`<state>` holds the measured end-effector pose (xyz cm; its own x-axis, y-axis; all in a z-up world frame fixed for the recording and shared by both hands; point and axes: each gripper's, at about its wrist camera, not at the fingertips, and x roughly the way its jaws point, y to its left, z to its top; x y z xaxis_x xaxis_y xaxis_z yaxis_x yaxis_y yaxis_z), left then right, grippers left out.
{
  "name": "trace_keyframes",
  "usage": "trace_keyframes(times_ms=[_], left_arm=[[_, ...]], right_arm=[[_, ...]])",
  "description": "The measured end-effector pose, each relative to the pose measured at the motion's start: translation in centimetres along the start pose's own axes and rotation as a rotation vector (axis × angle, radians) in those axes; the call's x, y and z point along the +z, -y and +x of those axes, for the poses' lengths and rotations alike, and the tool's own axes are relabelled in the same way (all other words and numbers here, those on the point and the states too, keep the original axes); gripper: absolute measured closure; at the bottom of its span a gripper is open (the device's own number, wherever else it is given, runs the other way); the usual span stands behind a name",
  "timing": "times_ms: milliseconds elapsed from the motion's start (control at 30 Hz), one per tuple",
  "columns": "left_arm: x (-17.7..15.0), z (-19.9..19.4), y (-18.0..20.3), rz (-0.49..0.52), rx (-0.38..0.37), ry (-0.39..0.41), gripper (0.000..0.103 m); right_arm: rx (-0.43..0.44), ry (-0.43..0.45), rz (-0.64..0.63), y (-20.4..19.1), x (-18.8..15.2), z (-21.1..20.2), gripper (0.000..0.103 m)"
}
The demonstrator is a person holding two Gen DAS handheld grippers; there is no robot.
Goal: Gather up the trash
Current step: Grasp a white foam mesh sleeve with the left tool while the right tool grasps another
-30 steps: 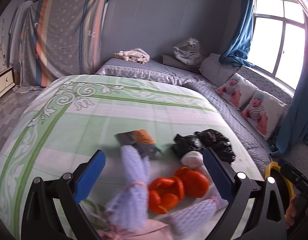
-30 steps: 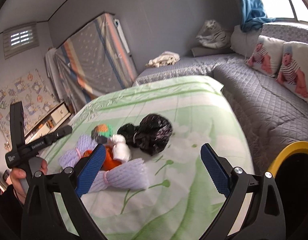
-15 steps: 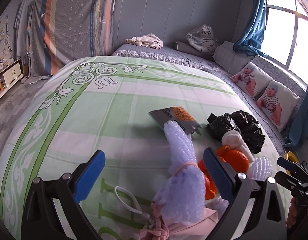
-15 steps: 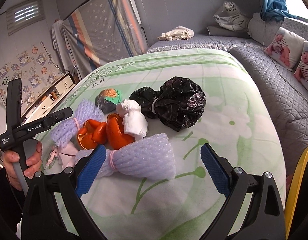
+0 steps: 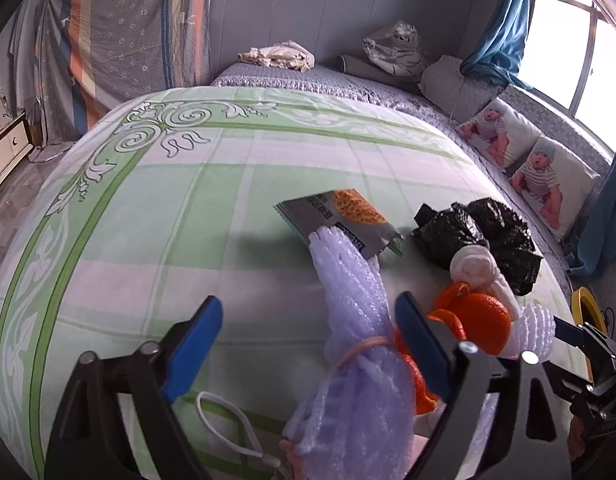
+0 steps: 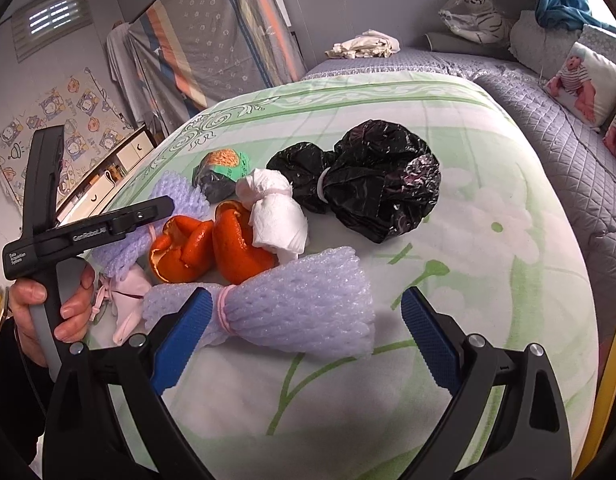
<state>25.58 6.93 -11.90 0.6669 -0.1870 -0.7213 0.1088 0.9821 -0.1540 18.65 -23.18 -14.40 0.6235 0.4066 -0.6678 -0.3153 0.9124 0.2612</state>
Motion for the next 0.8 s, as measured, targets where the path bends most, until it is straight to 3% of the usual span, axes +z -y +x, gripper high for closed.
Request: trace_keyframes(times_ms=[167, 433, 567, 633, 800], left_arm=[[-0.3, 0.8, 0.2, -0.002, -0.013, -0.032, 0.043], [-0.4, 0.5, 0.7, 0.017, -0.026, -0.027, 0.080], [-0.3, -0.4, 1.2, 0.041, -0.013, -0.003, 0.082], [-0.3, -0.7, 1.1, 0.041, -0.004, 0.007, 0.083], [-0.1, -1.5, 0.5, 0.012, 0.001, 0.021, 0.083]], right_arm=[[0.012, -0.015, -0.001, -0.1, 0.1, 0.5, 0.018], [0.030, -0.030, -0.012, -0.5, 0.0, 0.7, 0.044], [0.014, -0.035, -0.053, -1.2, -0.2, 0.4, 0.066], [0.007, -0.030, -0.075, -1.6, -0.3, 0.1, 0.086], [0.010, -0.028, -0.064, -1.3, -0.2, -0.1, 0.092]])
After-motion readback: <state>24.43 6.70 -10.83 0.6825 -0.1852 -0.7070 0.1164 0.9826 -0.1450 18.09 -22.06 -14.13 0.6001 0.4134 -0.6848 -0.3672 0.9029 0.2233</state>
